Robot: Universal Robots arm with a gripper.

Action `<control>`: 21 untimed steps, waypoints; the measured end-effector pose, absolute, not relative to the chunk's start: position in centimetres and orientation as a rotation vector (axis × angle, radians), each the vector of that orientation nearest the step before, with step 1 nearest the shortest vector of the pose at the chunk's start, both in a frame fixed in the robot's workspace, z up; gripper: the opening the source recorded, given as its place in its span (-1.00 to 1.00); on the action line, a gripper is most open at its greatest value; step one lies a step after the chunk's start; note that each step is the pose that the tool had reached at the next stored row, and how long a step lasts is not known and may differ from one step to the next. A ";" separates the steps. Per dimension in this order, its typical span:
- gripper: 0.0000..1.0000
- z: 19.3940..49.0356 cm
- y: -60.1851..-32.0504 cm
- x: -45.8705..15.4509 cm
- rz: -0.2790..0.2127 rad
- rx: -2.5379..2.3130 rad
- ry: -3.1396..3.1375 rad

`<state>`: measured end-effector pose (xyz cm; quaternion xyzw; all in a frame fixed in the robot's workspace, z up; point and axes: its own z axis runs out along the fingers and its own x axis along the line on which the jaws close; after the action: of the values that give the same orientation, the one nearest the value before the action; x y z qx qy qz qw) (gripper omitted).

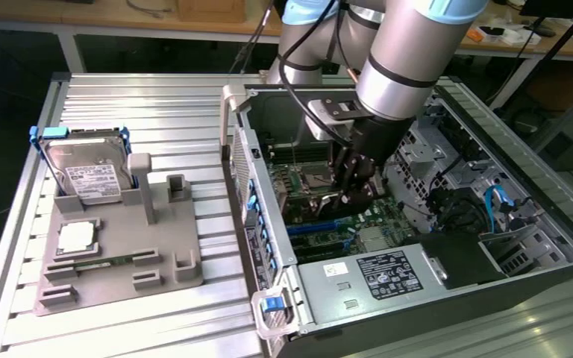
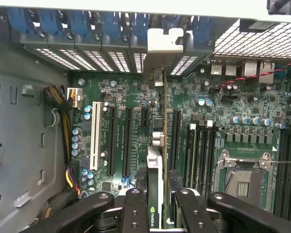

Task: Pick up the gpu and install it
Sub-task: 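Insert the gpu into the slot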

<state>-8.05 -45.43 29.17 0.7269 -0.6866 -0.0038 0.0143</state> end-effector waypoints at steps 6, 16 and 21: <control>-0.47 28.7 -45.3 -8.2 -0.012 2.239 -2.162; -0.47 28.6 -45.3 -8.8 -0.012 2.235 -2.167; -0.47 28.5 -45.3 -8.8 -0.012 2.235 -2.167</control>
<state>-8.78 -45.31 28.45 0.7178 -0.6961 -0.0040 0.0142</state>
